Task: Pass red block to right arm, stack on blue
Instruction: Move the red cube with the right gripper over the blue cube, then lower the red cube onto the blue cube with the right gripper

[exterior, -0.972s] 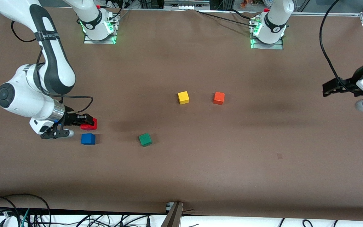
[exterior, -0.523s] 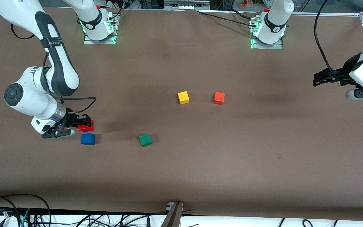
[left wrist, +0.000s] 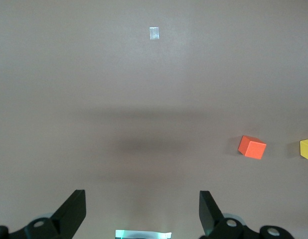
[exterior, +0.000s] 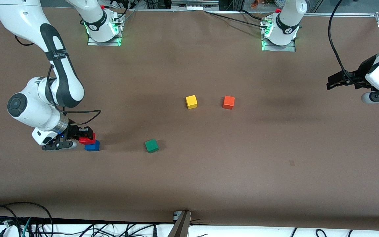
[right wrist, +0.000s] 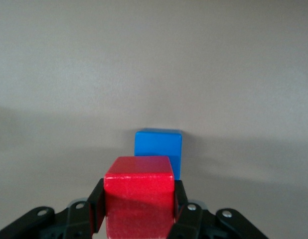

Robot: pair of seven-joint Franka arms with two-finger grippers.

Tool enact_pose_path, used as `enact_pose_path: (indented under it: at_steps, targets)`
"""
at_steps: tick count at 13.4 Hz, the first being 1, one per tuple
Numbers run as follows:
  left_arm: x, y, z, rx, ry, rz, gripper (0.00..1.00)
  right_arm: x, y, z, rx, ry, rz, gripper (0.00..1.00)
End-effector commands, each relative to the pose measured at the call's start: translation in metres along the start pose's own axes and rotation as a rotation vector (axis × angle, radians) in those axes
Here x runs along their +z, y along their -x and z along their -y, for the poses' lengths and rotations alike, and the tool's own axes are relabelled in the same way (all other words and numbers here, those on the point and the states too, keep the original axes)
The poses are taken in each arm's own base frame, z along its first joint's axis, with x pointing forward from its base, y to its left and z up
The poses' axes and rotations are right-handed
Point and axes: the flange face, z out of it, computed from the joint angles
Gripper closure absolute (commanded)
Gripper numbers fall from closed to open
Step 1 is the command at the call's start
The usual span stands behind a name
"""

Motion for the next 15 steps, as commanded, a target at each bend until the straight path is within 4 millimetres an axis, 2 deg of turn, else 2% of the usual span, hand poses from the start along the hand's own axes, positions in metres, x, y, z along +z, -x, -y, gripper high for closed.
enact_pose_path:
  at_steps: [1,6,10,15]
  targets:
    - [-0.001,0.001,0.001,-0.006,0.013,-0.011,0.0,0.005,-0.013,-0.007,0.022,0.018,-0.01,0.95]
    - [-0.005,-0.006,0.002,-0.009,0.012,-0.022,0.0,0.015,-0.017,-0.006,0.019,0.023,-0.003,0.97]
    - [-0.005,-0.007,0.002,-0.009,0.012,-0.022,0.0,0.009,-0.023,-0.001,0.018,0.084,-0.007,0.97]
    - [-0.005,-0.007,0.003,-0.012,0.012,-0.02,0.0,0.013,-0.024,0.005,0.015,0.085,-0.005,0.97]
